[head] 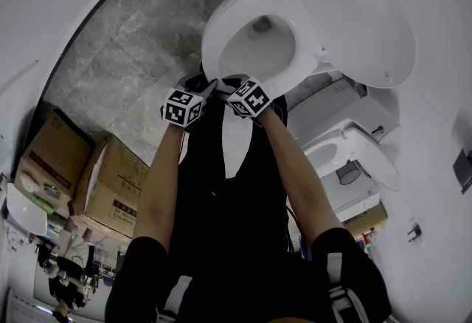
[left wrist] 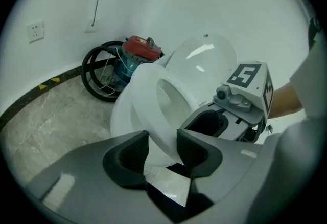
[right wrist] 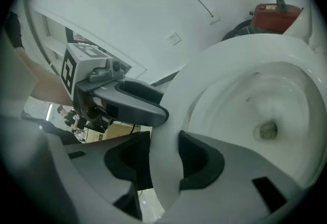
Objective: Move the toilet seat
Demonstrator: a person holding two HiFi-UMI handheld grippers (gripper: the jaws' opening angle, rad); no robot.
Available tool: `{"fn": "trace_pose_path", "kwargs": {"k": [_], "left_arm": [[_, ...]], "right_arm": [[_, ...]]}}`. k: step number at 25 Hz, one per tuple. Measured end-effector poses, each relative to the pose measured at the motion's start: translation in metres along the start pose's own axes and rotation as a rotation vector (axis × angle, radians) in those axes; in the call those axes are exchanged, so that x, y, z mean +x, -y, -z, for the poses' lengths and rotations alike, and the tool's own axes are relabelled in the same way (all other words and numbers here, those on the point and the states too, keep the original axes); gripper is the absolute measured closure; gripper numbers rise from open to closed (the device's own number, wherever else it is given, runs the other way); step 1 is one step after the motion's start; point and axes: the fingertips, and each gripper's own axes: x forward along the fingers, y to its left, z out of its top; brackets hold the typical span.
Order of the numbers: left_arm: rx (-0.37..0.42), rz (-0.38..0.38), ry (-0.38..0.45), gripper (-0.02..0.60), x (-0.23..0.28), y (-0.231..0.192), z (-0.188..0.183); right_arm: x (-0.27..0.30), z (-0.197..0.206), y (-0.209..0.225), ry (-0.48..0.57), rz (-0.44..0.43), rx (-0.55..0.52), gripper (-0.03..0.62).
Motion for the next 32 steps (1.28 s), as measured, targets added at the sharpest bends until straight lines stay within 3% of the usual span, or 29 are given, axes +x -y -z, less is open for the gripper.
{"fn": "trace_pose_path", "kwargs": {"k": [9, 24, 32], "left_arm": [[-0.036, -0.048, 0.067, 0.408, -0.022, 0.03, -0.024], [-0.043, -0.05, 0.147, 0.41, -0.051, 0.084, -0.077], [-0.043, -0.047, 0.166, 0.408, -0.058, 0.106, -0.097]], "right_arm": [[-0.036, -0.008, -0.02, 0.005, -0.032, -0.009, 0.416], [-0.107, -0.027, -0.045, 0.047, -0.09, -0.019, 0.416], [-0.133, -0.032, -0.049, 0.056, -0.051, -0.075, 0.388]]}}
